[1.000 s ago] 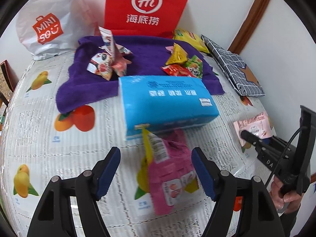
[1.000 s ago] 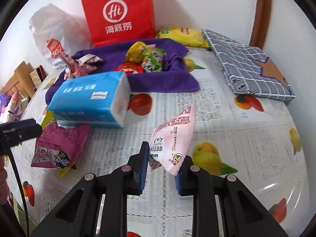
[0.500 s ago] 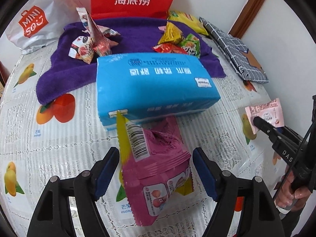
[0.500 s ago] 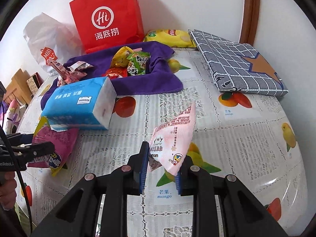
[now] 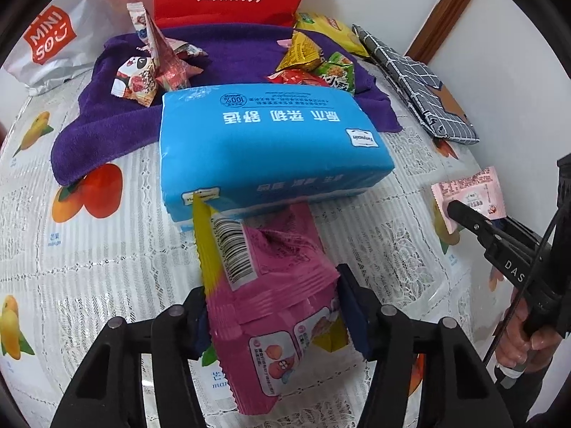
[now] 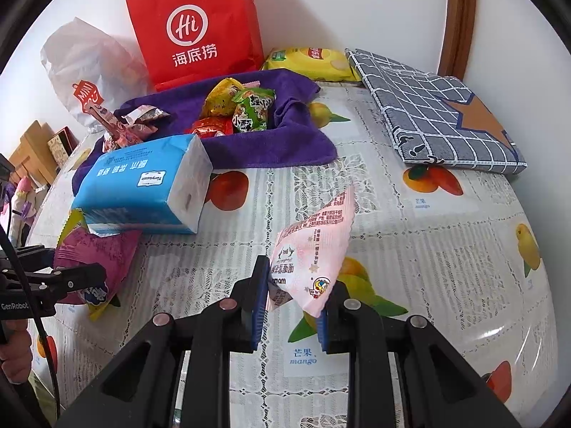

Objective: Organize snacks
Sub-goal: 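Carry the pink snack bag and pink-and-white packet with both tools over the towel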

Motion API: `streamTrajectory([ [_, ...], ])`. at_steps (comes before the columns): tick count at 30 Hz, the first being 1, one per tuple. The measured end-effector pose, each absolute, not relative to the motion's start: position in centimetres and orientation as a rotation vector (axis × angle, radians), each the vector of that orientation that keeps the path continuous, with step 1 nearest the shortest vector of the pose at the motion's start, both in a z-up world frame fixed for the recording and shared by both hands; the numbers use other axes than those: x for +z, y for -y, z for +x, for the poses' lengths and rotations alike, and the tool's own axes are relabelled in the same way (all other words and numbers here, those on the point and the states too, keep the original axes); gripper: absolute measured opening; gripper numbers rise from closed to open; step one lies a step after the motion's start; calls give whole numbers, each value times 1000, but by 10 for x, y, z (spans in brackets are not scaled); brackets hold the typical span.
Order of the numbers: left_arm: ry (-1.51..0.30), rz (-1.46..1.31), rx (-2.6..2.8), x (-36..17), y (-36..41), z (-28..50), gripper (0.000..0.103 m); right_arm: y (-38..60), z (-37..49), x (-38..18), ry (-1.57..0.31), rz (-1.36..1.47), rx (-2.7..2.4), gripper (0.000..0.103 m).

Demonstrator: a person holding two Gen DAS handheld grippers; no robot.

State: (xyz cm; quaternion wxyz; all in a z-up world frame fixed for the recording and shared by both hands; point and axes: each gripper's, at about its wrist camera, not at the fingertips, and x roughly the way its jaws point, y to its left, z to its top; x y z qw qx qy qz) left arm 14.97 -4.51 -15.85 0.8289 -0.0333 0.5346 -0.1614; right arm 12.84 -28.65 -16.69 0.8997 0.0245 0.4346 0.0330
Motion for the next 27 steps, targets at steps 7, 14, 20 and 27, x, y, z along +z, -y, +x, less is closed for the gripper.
streamTrajectory([
  [7, -1112, -99, -353, -153, 35, 144, 57, 279, 124, -159, -886, 38, 73, 23],
  [14, -1078, -119, -346, -141, 22, 131, 57, 266, 115, -149, -864, 20, 95, 23],
  [20, -1039, -130, -331, -127, 12, 118, 57, 252, 106, -139, -843, 13, 120, 23],
  [27, -996, -144, -317, -109, 2, 109, 57, 235, 99, -123, -810, -9, 151, 23],
])
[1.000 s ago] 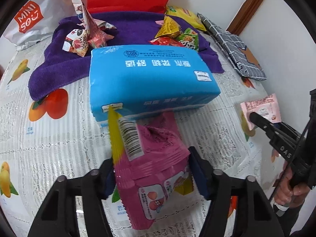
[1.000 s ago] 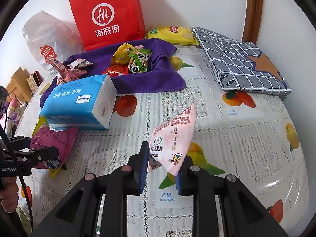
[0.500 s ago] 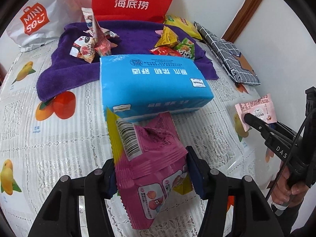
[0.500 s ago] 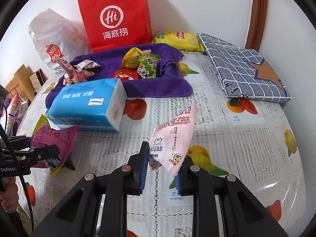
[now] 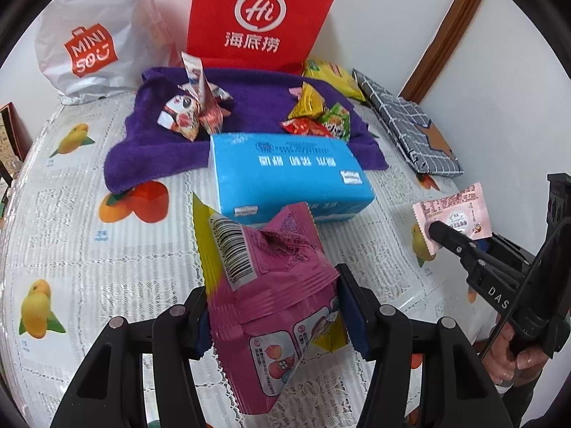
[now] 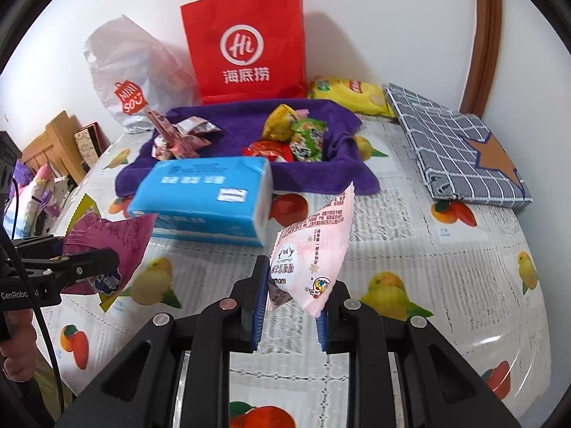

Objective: Organize snacks
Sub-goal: 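Carry the pink snack bag and pink-and-white packet with both tools over the towel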

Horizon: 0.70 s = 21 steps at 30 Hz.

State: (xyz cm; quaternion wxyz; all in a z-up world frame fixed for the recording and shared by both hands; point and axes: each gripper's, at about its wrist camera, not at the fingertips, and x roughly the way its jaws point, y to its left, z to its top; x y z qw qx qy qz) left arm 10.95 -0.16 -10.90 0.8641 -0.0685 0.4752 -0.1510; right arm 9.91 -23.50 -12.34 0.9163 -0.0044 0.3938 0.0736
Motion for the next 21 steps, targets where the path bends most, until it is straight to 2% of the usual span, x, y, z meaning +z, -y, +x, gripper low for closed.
streamTrajectory([
  [21, -867, -146, -305, -50, -15, 123, 57, 218, 109, -63, -704, -28, 140, 23],
])
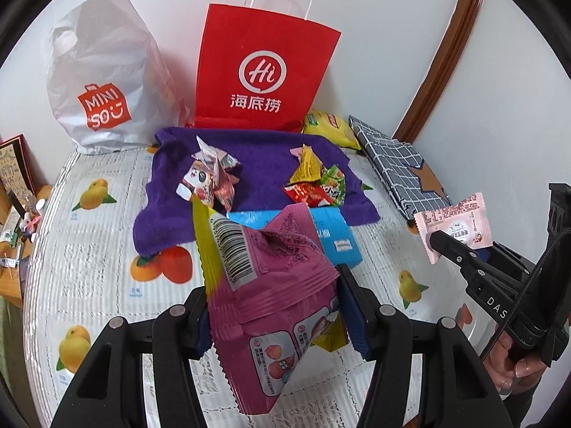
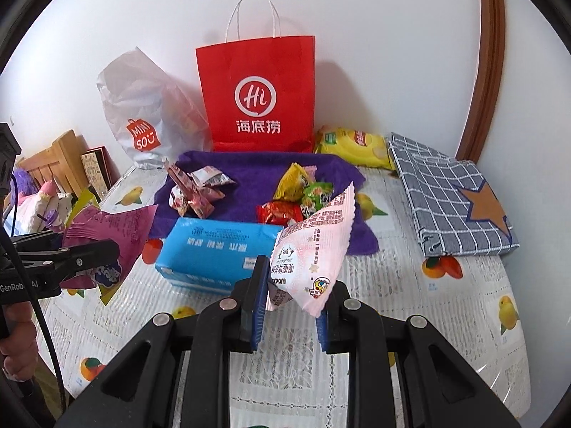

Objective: Organize snacks
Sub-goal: 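Carry the pink snack bag and pink-and-white packet with both tools over the towel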

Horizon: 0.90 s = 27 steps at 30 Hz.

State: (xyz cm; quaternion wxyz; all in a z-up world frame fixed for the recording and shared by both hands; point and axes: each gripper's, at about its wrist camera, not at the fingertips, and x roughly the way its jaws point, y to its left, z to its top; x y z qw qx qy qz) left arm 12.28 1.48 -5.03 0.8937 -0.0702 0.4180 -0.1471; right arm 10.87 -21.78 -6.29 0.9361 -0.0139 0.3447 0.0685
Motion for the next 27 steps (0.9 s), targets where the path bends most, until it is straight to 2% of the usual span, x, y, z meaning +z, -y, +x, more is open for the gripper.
streamTrajectory([
  [27, -841, -159, -299, -33, -32, 166, 57, 201, 151, -43, -686, -34, 147, 23],
])
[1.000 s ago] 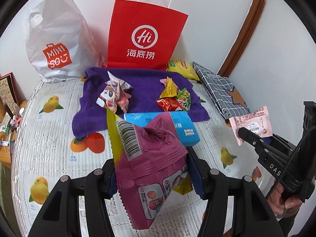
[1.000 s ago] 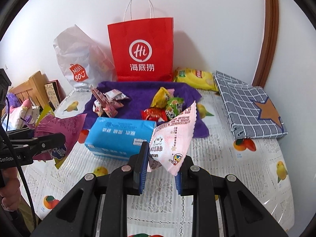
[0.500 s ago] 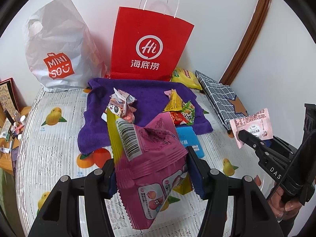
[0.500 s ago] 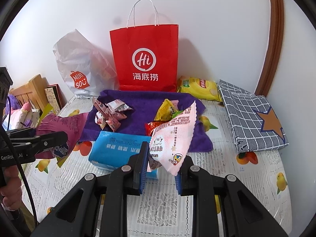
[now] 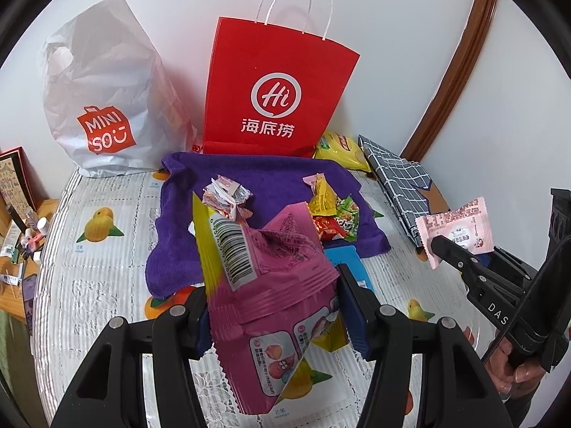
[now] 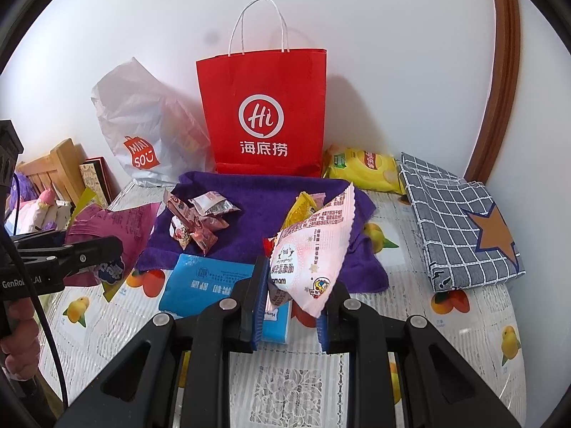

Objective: Organize snacks
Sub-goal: 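Carry the pink snack bag and pink-and-white packet with both tools over the towel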

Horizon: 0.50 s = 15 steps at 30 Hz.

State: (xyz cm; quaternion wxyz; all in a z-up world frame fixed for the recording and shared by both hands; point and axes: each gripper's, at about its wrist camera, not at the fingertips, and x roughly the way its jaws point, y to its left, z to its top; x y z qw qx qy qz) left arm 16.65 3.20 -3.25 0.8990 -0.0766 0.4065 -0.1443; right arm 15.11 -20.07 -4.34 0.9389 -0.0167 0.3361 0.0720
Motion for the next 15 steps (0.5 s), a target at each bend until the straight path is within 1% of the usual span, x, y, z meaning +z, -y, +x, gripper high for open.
streamTrajectory([
  [15, -825, -165, -282, -28, -38, 179, 57, 201, 170, -41, -682, -31, 139, 23],
])
